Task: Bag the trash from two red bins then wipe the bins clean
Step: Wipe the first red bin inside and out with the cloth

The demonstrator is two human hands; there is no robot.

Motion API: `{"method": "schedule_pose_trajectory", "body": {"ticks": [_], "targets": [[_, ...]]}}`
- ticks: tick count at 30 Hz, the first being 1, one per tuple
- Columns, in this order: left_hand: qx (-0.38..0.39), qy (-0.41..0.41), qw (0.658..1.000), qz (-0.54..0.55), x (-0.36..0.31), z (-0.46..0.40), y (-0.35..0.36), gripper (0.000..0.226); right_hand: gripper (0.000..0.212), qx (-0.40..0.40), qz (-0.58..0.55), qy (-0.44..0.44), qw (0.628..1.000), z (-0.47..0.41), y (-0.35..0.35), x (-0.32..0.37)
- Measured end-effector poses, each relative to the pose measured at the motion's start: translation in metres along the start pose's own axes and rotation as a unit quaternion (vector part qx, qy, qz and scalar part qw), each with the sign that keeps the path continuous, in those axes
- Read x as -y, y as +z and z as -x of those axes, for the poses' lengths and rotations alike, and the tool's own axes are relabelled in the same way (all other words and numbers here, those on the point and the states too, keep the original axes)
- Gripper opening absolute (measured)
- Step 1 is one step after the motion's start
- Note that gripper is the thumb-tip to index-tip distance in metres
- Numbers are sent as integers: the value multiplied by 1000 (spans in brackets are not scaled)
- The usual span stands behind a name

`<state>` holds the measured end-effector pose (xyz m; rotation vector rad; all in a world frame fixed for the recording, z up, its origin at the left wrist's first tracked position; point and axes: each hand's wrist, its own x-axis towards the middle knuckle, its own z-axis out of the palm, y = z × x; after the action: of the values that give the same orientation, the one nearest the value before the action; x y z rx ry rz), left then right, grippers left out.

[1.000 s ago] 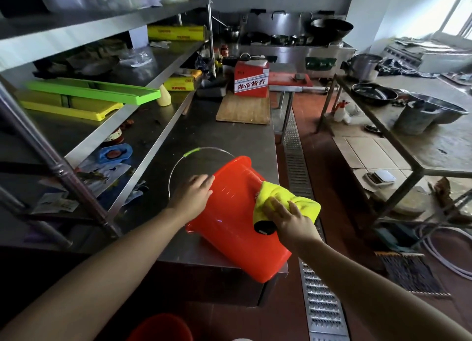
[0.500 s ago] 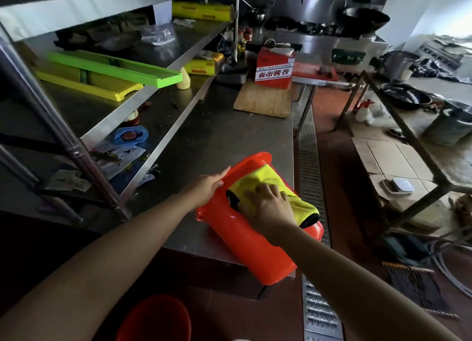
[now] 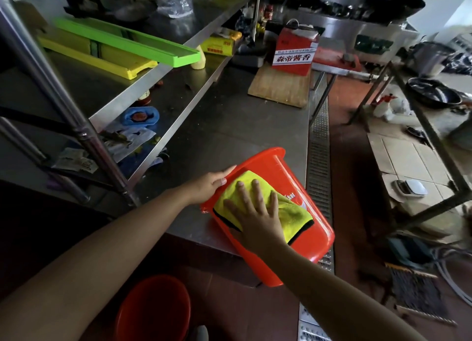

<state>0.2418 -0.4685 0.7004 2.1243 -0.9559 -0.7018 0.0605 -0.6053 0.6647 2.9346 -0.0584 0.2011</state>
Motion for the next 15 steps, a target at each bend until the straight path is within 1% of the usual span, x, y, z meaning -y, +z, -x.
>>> {"method": "schedule_pose_trajectory", "body": {"ticks": [3,6,8,11,13,15], "targets": [[6,11,1000,8,5,5,-1,47,63,-8,-11,6,1000,-8,-6,-3],[-3,19,999,37,16,14,0,44,66,-9,-32,-1,999,-16,-9,-20],[-20,18,999,32,25,18,3,46,69,1,-54,7,999,-23,-9,-32],[-26,17,999,9,33,19,8,53,73,16,-90,22,996,-34,-9,-51],[-30,10,999,3,34,19,11,54,76,21,-120,47,991,-39,-8,-66],[-29,-2,1000,2,32,19,13,54,77,36,-166,91,981,-45,-7,-84]]}}
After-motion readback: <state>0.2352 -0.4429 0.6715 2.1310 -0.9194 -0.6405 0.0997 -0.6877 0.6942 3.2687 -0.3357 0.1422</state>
